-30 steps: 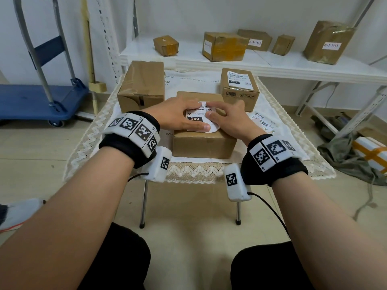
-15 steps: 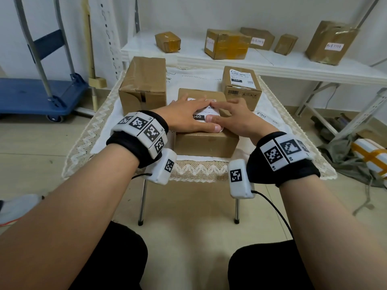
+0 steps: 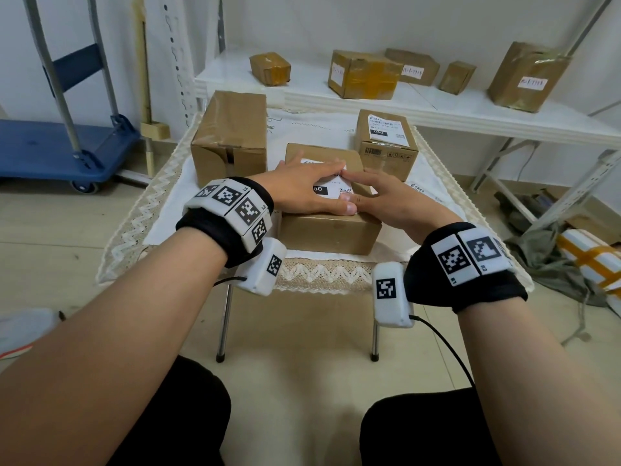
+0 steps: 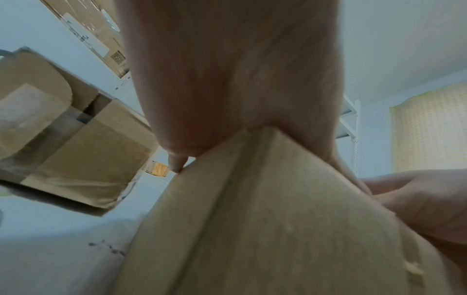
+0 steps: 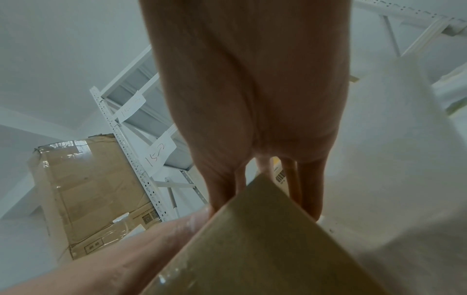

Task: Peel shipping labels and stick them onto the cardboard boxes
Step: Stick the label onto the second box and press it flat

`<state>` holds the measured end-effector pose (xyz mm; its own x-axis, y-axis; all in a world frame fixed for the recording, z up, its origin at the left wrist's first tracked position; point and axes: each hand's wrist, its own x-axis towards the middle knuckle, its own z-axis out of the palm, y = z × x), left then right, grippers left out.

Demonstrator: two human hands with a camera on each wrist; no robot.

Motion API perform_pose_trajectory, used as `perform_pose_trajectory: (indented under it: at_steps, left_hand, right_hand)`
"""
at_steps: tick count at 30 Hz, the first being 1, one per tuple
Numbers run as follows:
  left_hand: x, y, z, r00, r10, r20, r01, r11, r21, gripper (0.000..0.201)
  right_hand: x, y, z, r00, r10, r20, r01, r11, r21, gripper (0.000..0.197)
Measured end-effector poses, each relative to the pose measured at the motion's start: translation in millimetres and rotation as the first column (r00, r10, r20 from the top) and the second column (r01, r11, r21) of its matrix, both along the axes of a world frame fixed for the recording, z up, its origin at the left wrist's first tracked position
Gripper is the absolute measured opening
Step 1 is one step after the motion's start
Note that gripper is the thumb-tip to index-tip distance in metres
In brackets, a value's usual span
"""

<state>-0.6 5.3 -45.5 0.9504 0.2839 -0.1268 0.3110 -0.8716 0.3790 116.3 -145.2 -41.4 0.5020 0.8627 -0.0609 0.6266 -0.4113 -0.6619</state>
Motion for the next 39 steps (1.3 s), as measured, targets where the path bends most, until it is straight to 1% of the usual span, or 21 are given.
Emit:
perform_pose_trajectory:
  at_steps: [3,5,9,11,14,15,18,20,22,25,28,30,33,35,39]
  left_hand:
    - [1.9,-0.7,0.0,1.000,0.007,-0.008,-0.007,1.000,-0.008,0.100]
    - [2.9,-1.6,1.0,1.000,0.010,-0.009,-0.010,1.000,-0.006,0.100]
    - [3.2,3.6,2.6,0.999,0.021,-0.034,-0.021,1.000,-0.005,0.115]
    - [1.4,5.0,6.5,0.999,0.025,-0.025,-0.025,1.000,-0.010,0.119]
    - [-3.3,3.4,16.6,0.999,0.041,-0.008,-0.041,0.998,-0.039,0.105]
    - [-4.6,4.0,19.5,0.999,0.048,-0.011,-0.049,0.998,-0.047,0.104]
    - [-9.4,7.9,23.1,0.997,0.053,-0.050,-0.055,0.998,-0.043,0.118]
    - [-13.1,10.6,23.4,0.995,0.067,-0.070,-0.072,0.995,-0.066,0.119]
    - [-18.2,12.1,24.5,0.994,0.091,-0.061,-0.096,0.991,-0.094,0.111]
    - [-25.3,12.6,27.7,0.992,0.115,-0.043,-0.119,0.988,-0.096,0.096]
    - [-30.1,11.7,31.4,0.989,0.141,-0.045,-0.145,0.984,-0.102,0.091]
    - [-32.0,11.2,33.5,0.990,0.138,-0.042,-0.142,0.983,-0.117,0.087]
    - [-32.3,11.4,35.8,0.993,0.114,-0.035,-0.118,0.982,-0.146,0.072]
    - [-32.1,11.9,36.0,0.992,0.123,-0.031,-0.126,0.977,-0.169,0.068]
    - [-30.3,13.8,33.1,0.986,0.162,0.042,-0.152,0.971,-0.184,0.060]
  right_hand:
    - [1.1,-2.5,0.9,1.000,0.004,-0.017,-0.004,1.000,0.010,0.057]
    - [1.6,-4.6,2.3,0.999,0.003,-0.033,-0.003,1.000,0.002,0.056]
    - [6.3,-6.7,0.5,0.993,-0.029,-0.113,0.031,0.999,0.010,0.057]
    - [9.1,-8.2,-1.1,0.986,-0.040,-0.164,0.045,0.999,0.028,0.059]
    - [9.3,-10.8,-0.4,0.976,-0.041,-0.215,0.053,0.997,0.049,0.064]
    - [8.9,-11.5,0.1,0.970,-0.041,-0.242,0.056,0.997,0.056,0.065]
    - [8.8,-12.7,0.3,0.956,-0.038,-0.290,0.061,0.996,0.069,0.068]
    - [9.0,-12.4,-0.4,0.955,-0.037,-0.293,0.061,0.995,0.073,0.065]
    - [7.9,-11.9,-1.0,0.951,-0.030,-0.308,0.057,0.995,0.079,0.061]
    - [6.6,-9.5,-4.5,0.942,-0.026,-0.336,0.062,0.993,0.097,0.056]
    - [3.7,-4.2,-9.0,0.945,-0.028,-0.325,0.069,0.991,0.115,0.051]
    - [0.5,-0.2,-10.7,0.948,-0.040,-0.316,0.081,0.989,0.120,0.051]
    - [-1.3,6.0,-12.9,0.947,-0.047,-0.317,0.089,0.989,0.119,0.052]
    - [-0.7,11.0,-13.7,0.946,-0.065,-0.318,0.108,0.987,0.118,0.053]
    - [1.1,21.8,-15.1,0.953,-0.109,-0.281,0.147,0.982,0.117,0.054]
